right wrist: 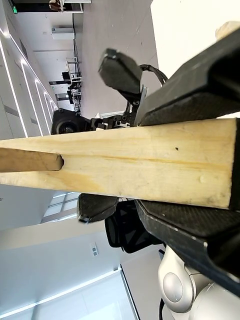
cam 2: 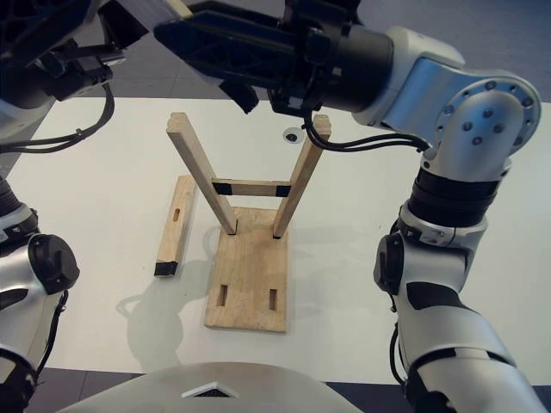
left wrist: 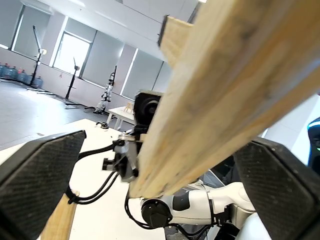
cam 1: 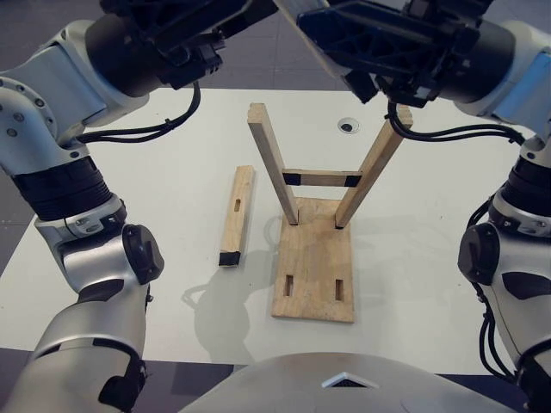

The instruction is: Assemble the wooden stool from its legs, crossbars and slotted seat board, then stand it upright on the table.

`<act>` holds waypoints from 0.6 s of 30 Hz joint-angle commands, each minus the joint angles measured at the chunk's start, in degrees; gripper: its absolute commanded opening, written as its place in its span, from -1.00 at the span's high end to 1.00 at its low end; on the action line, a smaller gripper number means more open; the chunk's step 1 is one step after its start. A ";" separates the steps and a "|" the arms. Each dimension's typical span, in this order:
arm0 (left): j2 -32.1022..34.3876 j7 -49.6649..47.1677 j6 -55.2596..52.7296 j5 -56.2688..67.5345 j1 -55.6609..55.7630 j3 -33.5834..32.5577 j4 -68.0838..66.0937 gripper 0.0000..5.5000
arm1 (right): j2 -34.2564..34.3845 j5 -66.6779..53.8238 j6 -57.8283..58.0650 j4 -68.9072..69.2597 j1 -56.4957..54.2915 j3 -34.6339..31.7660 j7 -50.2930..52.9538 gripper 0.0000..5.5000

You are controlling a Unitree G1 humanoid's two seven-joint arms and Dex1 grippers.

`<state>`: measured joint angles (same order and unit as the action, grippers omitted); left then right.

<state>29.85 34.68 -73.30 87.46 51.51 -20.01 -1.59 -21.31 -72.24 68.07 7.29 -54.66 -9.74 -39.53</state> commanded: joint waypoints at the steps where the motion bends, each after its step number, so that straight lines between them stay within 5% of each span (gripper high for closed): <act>1: 0.80 0.91 0.74 0.55 1.85 0.86 0.21 -0.90 | 0.41 -1.42 -0.06 1.48 0.69 0.20 1.71 0.26; 10: -0.49 -4.20 4.61 2.94 2.54 1.42 3.36 -0.90 | 0.68 -1.54 -0.30 2.23 1.64 0.98 2.85 0.26; 18: 1.71 -3.71 4.18 5.84 0.22 2.26 4.99 -0.45 | 0.68 -2.04 -0.24 2.77 2.11 1.45 3.66 0.26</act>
<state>30.21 30.70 -68.77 92.65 52.52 -18.10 2.77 -20.66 -73.63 67.91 9.49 -52.75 -8.34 -36.43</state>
